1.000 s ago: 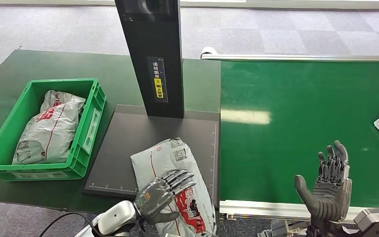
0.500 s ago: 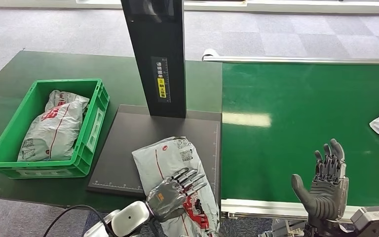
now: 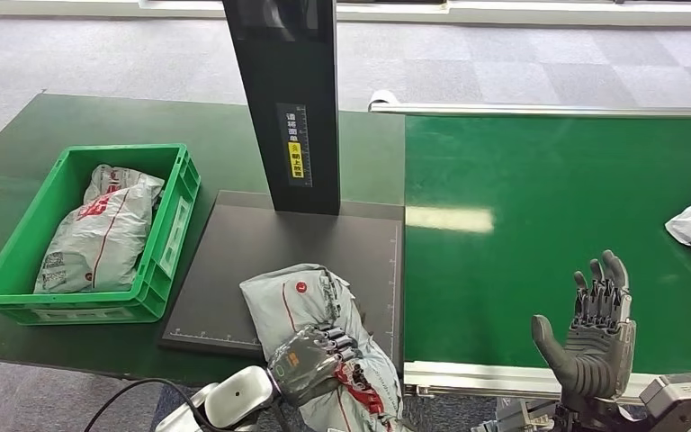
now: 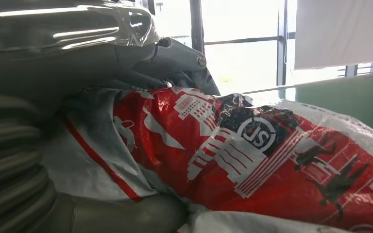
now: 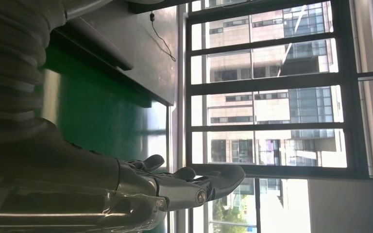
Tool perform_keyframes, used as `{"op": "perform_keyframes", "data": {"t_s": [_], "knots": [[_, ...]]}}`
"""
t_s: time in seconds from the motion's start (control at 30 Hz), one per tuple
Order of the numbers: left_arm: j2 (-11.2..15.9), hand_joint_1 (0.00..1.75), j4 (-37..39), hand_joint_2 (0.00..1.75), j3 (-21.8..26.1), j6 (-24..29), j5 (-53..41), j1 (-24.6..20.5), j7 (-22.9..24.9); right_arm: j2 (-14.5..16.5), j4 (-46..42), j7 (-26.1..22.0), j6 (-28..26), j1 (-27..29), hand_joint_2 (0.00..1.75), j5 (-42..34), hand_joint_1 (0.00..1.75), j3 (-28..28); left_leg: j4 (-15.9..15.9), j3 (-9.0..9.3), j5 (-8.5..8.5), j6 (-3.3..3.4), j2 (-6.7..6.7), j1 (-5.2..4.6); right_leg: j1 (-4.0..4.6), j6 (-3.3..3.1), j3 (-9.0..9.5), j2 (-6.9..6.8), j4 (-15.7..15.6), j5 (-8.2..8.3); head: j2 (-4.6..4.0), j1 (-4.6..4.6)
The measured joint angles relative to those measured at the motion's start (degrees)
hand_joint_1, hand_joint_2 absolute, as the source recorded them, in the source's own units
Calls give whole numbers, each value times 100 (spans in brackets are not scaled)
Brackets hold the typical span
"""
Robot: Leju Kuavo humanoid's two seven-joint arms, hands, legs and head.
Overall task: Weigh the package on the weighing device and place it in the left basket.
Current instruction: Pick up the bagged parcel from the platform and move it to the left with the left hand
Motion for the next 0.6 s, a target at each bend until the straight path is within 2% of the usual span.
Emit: {"op": "perform_keyframes", "data": {"t_s": [0.33, 0.47, 0.6], "knots": [[-15, 175, -276, 175, 390, -672, 1471, 46, -680, 33, 0, -22, 2, 6, 175, 18, 0, -75, 0, -37, 4, -1, 2, 2, 8, -2, -46, 6, 4, 3, 0, -1], [64, 175, -740, 175, 633, -1348, 2636, 168, -1087, 33, 0, -48, -2, 25, 175, 24, 0, -105, 1, -59, 5, -1, 2, 3, 8, -2, -67, 6, 5, 3, 0, -1], [274, 175, -1458, 175, 897, -2043, 3679, 348, -1348, 34, 0, -75, -7, 68, 175, 26, 0, -148, 1, -73, 4, -1, 3, 3, 9, -2, -82, 7, 6, 2, 0, -1]]}}
